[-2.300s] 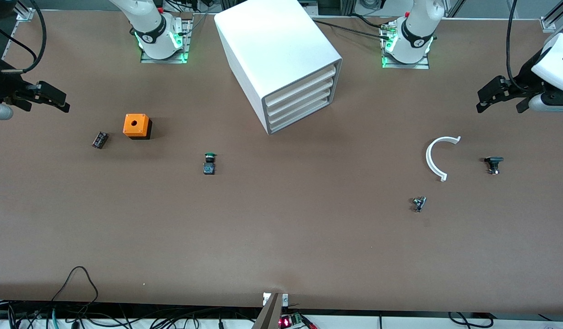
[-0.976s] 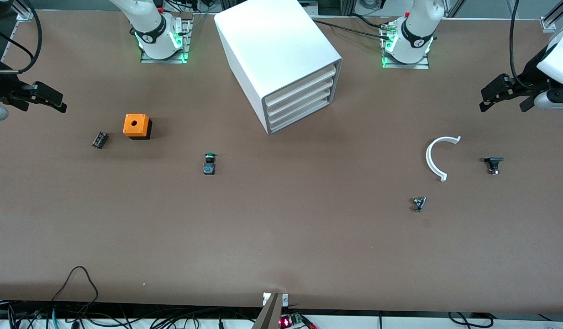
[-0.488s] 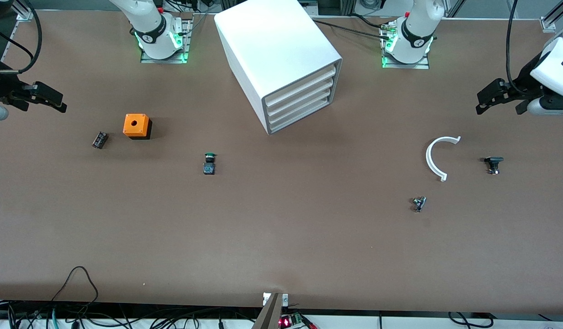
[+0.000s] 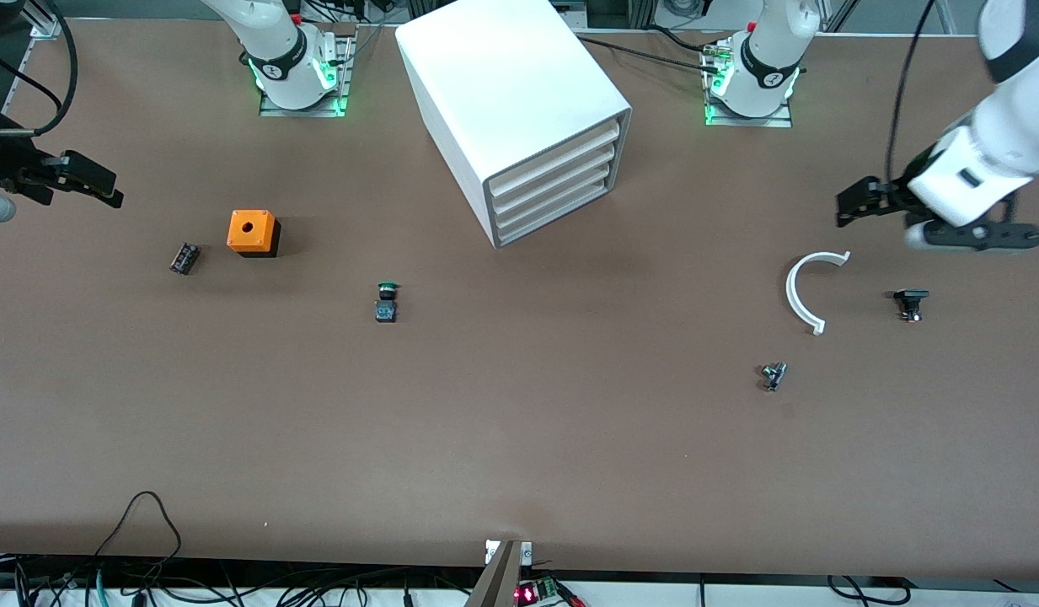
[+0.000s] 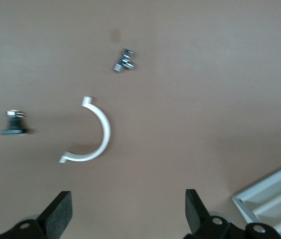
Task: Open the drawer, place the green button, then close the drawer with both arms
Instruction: 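Reach the left gripper to the cabinet's lowest drawer handle and grasp it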
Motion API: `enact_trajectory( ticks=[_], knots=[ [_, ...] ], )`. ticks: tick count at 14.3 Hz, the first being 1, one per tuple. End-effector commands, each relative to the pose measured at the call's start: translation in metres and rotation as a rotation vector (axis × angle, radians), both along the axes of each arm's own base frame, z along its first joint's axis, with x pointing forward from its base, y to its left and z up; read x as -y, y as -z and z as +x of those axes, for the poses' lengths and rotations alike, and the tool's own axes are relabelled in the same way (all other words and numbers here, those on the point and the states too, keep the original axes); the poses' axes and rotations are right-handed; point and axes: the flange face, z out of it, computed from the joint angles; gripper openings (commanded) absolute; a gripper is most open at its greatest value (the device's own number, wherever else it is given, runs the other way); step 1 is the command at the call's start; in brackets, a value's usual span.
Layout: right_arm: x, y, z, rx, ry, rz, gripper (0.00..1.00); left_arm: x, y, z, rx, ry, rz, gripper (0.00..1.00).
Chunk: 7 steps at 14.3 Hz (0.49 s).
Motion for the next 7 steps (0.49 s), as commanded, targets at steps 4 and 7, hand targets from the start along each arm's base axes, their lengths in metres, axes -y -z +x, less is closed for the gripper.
enact_trajectory(
  ticks=[4, 7],
  knots=[
    [0.002, -0.004, -0.001, 0.004, -0.003, -0.007, 1.00, 0.027, 0.066, 0.010, -0.145, -0.034, -0.245, 1.00],
    [0.002, -0.004, -0.001, 0.004, -0.003, -0.007, 1.00, 0.052, 0.101, 0.015, -0.199, 0.020, -0.345, 1.00]
  ],
)
